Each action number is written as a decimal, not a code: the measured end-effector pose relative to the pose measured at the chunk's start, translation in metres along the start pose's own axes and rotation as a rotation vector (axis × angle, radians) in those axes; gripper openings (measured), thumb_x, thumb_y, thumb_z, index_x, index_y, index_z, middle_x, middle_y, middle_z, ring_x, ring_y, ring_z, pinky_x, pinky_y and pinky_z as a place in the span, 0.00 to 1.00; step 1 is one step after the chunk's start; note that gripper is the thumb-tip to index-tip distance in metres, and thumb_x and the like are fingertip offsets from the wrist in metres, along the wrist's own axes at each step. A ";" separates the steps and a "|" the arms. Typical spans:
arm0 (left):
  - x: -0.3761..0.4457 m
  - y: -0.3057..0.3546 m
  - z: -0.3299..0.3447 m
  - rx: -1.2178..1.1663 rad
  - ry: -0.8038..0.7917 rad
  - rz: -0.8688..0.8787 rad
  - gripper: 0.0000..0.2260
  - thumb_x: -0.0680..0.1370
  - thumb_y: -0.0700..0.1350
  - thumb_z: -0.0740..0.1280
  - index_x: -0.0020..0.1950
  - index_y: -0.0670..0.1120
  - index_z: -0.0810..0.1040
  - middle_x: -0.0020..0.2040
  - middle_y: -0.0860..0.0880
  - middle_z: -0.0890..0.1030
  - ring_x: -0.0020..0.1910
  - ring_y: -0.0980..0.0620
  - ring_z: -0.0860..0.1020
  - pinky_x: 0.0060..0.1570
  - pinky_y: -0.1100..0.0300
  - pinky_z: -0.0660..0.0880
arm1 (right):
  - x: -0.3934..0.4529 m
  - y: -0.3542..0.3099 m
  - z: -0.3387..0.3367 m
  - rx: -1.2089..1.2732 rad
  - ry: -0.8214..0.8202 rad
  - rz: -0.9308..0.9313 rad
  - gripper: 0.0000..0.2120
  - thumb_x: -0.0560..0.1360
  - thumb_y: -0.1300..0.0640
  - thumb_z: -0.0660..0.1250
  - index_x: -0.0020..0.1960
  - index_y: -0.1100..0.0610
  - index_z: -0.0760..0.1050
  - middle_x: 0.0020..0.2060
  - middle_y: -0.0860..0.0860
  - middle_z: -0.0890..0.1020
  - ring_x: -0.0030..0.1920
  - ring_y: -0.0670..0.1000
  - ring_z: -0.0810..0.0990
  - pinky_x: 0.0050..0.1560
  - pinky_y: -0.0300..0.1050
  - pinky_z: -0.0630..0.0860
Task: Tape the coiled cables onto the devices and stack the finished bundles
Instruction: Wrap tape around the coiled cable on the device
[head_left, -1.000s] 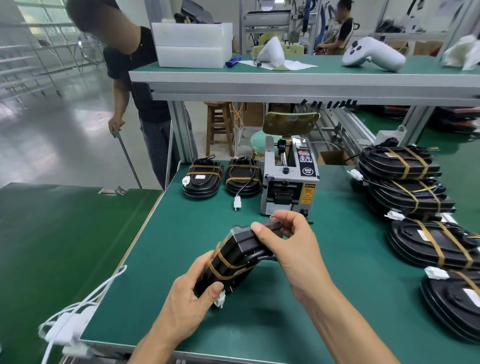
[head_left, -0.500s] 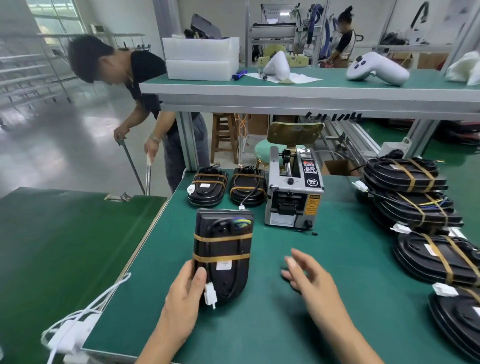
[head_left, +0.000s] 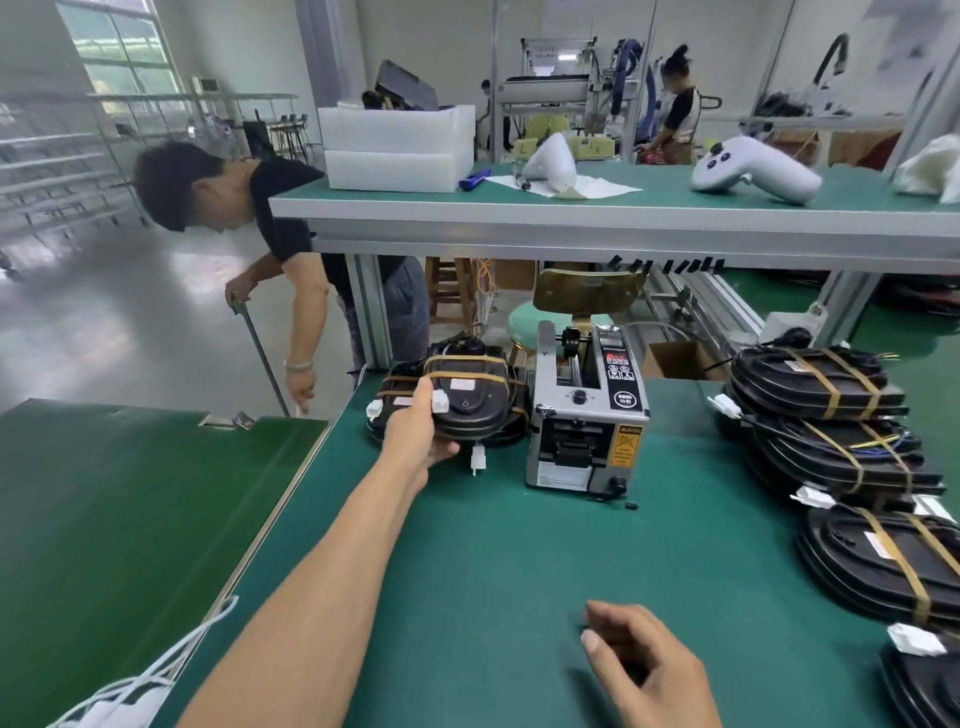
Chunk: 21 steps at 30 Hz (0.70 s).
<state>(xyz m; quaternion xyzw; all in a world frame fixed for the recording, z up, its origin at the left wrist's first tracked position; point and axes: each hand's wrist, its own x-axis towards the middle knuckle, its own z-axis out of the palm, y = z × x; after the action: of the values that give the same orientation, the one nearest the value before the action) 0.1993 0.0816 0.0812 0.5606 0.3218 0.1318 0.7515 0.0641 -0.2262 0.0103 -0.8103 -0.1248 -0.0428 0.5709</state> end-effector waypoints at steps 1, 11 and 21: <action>0.013 0.004 0.009 0.024 0.002 -0.013 0.23 0.85 0.63 0.65 0.58 0.44 0.82 0.50 0.45 0.87 0.34 0.48 0.81 0.25 0.60 0.78 | 0.001 0.002 0.001 -0.002 0.013 -0.013 0.16 0.69 0.72 0.78 0.45 0.52 0.87 0.39 0.44 0.87 0.39 0.45 0.86 0.45 0.30 0.78; 0.069 0.007 0.047 0.287 0.021 -0.010 0.23 0.86 0.63 0.62 0.59 0.43 0.78 0.51 0.44 0.81 0.46 0.45 0.79 0.34 0.57 0.81 | 0.006 0.019 0.010 -0.021 0.093 -0.107 0.21 0.64 0.74 0.80 0.41 0.47 0.87 0.36 0.44 0.85 0.34 0.47 0.84 0.40 0.40 0.81; 0.068 0.004 0.038 0.481 0.033 -0.004 0.29 0.85 0.69 0.57 0.53 0.42 0.77 0.39 0.45 0.76 0.33 0.49 0.72 0.36 0.54 0.78 | 0.007 0.017 0.010 -0.018 0.079 -0.121 0.27 0.66 0.71 0.80 0.48 0.40 0.84 0.36 0.44 0.85 0.35 0.46 0.84 0.41 0.37 0.80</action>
<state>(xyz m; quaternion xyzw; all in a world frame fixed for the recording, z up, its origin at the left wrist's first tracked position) 0.2753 0.0916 0.0682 0.7207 0.3572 0.0590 0.5912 0.0743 -0.2214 -0.0070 -0.8042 -0.1503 -0.1101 0.5644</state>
